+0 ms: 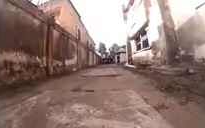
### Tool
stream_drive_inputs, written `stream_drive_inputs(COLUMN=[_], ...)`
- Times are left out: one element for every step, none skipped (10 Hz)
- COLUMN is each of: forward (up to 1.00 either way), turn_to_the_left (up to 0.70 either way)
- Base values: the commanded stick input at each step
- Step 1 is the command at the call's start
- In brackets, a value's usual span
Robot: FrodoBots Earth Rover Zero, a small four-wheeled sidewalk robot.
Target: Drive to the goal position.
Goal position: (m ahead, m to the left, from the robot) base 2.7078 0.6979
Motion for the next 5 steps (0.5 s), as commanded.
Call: stream_drive_inputs(forward=[0.65, 0.65, 0.65, 0.65, 0.65], turn_to_the_left=[-0.23, -0.27, -0.22, 0.01, -0.01])
